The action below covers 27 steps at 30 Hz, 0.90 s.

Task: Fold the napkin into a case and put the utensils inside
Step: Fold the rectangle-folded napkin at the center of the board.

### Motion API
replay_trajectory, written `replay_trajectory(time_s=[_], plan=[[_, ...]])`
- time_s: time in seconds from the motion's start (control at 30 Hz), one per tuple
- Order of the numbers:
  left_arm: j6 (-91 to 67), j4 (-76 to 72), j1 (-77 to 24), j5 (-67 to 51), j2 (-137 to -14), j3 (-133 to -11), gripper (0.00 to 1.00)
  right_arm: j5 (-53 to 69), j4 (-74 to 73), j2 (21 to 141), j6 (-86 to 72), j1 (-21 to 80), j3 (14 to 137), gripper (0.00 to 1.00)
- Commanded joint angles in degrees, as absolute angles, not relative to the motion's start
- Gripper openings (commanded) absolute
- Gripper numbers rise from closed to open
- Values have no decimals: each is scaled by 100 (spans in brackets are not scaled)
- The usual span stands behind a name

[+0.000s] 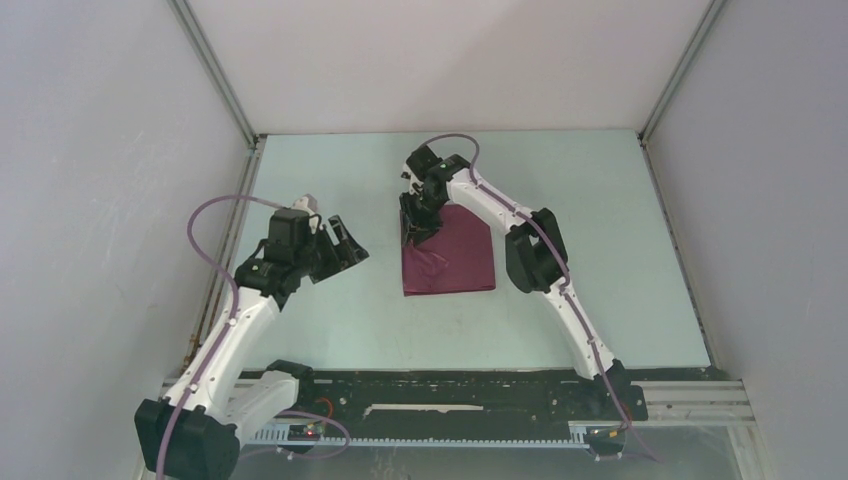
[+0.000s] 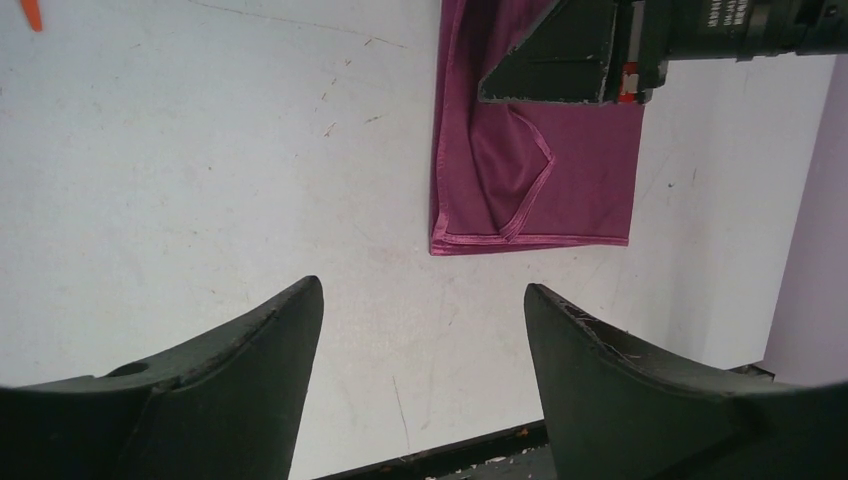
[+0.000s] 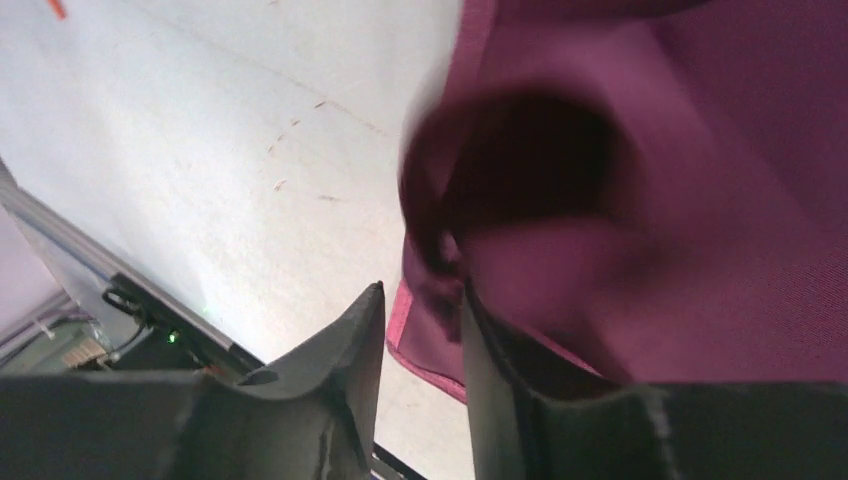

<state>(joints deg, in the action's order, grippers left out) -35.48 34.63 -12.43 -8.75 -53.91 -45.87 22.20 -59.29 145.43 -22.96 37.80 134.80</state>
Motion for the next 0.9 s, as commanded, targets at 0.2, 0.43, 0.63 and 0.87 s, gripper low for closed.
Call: replay_trajectory(time_s=[0.2, 0.43, 0.63, 0.87], plan=[[-3769, 2900, -1266, -1388, -5559, -4518, 86, 2970, -5632, 12484, -2061, 3566, 12305, 72], [-3968, 2355, -1328, -2310, -6152, -4368, 88, 3094, -4709, 10494, -1894, 2554, 9055, 75], [-4290, 1666, -1762, -2165, -6893, -4130, 81, 2443, -3740, 9288, -2268, 1874, 6626, 76], [-4229, 1447, -2073, -1829, -7667, -4326, 73, 2614, -2895, 9173, -2530, 1628, 5494, 71]])
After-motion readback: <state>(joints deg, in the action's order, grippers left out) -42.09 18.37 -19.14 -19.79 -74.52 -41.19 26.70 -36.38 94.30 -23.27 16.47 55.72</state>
